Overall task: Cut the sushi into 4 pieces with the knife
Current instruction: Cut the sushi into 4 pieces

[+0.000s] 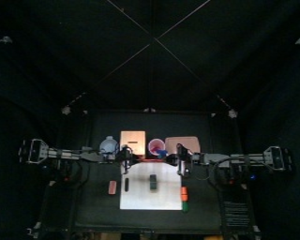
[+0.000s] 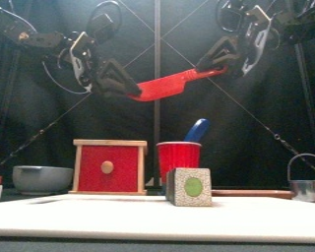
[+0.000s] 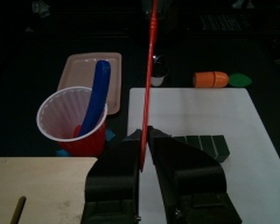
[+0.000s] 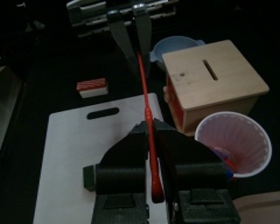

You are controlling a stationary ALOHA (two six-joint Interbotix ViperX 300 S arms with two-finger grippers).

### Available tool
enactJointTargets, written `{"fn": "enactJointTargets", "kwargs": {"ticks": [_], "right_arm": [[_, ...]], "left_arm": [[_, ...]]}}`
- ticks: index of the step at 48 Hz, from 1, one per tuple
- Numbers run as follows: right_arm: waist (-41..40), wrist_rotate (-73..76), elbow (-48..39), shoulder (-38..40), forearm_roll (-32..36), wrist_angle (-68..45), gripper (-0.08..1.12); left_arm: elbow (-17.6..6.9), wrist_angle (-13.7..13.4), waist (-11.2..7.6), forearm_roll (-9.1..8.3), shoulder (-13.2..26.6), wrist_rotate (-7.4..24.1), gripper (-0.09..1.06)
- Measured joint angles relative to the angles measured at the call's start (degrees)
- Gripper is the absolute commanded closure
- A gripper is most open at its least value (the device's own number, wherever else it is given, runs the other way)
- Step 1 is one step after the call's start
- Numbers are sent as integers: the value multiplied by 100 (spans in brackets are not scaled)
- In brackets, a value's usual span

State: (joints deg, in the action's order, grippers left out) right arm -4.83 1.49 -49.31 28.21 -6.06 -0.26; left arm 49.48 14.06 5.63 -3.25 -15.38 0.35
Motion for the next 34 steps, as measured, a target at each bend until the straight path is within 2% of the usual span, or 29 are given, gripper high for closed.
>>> {"fn": "enactJointTargets", "kwargs": {"ticks": [15, 22, 28, 34], "right_arm": [[88, 0, 264, -387, -88, 677, 71], [237, 0, 369, -650, -202, 1011, 71], [325, 0, 404, -888, -264, 1292, 71], [378, 0, 431, -1055, -308, 1477, 71]], "left_arm": [[123, 9, -105, 9, 211, -18, 56], [141, 0, -378, 44, 422, -44, 56], [114, 35, -650, 176, 686, -53, 56], [62, 44, -800, 308, 923, -53, 57]]}}
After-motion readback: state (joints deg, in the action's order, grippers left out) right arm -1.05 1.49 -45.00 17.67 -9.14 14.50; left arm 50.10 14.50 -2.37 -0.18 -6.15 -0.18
